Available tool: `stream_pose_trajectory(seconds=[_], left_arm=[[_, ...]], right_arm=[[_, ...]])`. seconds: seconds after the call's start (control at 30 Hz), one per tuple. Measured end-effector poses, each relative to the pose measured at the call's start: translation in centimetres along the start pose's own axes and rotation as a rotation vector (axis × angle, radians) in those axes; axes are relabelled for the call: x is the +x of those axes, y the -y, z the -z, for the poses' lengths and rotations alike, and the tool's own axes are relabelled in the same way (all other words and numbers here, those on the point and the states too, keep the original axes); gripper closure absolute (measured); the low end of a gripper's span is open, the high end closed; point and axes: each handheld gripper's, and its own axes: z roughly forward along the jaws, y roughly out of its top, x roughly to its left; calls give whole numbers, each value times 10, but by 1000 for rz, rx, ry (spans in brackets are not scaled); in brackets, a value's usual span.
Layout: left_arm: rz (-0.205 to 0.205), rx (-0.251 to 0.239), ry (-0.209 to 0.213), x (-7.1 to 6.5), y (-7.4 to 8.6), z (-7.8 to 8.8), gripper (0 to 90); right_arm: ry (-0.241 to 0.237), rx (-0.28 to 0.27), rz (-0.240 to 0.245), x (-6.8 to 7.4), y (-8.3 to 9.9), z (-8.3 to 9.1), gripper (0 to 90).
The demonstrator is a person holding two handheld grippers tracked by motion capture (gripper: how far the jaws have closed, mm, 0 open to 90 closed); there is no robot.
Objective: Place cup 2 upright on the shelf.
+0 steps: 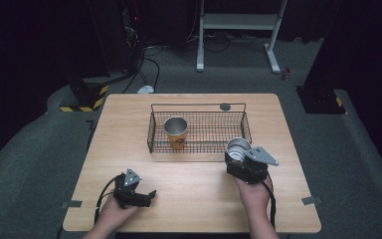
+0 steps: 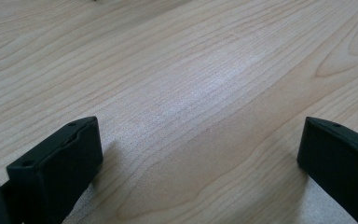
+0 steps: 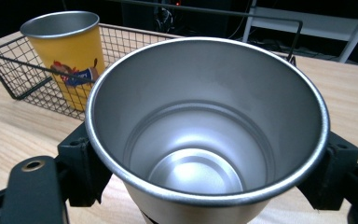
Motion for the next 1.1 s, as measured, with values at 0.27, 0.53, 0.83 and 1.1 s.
stream_pose_trajectory(seconds=[0.27, 0.53, 0.83, 1.1], left_arm=[[0, -3, 2, 0, 0, 0, 2], [-1, -4, 0, 0, 0, 0, 3], [-3, -9, -5, 0, 0, 0, 6], [2, -6, -5, -1, 1, 0, 6]], right_arm=[[14, 3, -13, 1, -15, -5, 182], [28, 0, -17, 1, -20, -9, 183], [14, -6, -15, 2, -24, -14, 183], [5, -14, -9, -1, -28, -18, 183]])
